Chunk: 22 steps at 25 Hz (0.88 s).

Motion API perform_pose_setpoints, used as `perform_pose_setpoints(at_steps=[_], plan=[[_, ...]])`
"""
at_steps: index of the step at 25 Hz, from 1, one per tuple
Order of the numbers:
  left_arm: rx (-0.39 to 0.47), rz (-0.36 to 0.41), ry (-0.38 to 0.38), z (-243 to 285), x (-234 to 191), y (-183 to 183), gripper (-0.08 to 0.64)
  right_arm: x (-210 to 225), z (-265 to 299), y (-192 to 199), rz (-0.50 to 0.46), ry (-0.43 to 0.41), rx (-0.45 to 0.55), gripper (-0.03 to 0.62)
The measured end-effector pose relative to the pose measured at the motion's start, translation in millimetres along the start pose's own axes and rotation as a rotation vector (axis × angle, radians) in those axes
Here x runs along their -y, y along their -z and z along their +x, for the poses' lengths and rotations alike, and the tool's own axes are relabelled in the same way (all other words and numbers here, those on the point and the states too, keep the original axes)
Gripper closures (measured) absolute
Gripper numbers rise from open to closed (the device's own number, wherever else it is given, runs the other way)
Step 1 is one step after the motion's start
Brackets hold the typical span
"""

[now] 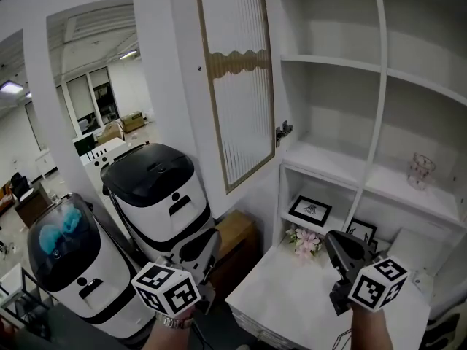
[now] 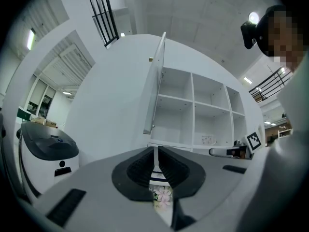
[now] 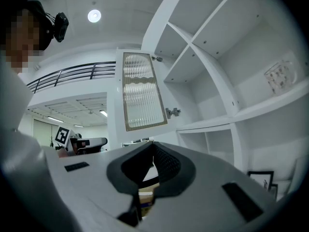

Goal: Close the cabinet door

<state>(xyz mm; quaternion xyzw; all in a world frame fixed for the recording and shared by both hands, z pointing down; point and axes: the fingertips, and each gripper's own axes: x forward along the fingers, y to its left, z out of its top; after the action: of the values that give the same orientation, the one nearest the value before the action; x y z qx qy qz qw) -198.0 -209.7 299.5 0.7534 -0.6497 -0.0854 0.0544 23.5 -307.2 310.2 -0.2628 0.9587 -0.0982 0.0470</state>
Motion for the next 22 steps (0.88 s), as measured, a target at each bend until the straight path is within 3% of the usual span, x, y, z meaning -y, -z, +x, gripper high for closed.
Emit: perform_pose_setpoints(at_steps=[4,8,22], plan=[[-0.005,-0.006,0.001,11,-16,-1,0.438,2,13,1,0.001,0.013,-0.001,0.588],[0.001,-0.011,-0.009,21,-35,-6,0.377,0,26,0,-0.004,0.018,0.003,0.588],[-0.011,0.005,0.092,56,-48,-9,0.357,6,48,4,-0.007,0.071,0.009,0.588]])
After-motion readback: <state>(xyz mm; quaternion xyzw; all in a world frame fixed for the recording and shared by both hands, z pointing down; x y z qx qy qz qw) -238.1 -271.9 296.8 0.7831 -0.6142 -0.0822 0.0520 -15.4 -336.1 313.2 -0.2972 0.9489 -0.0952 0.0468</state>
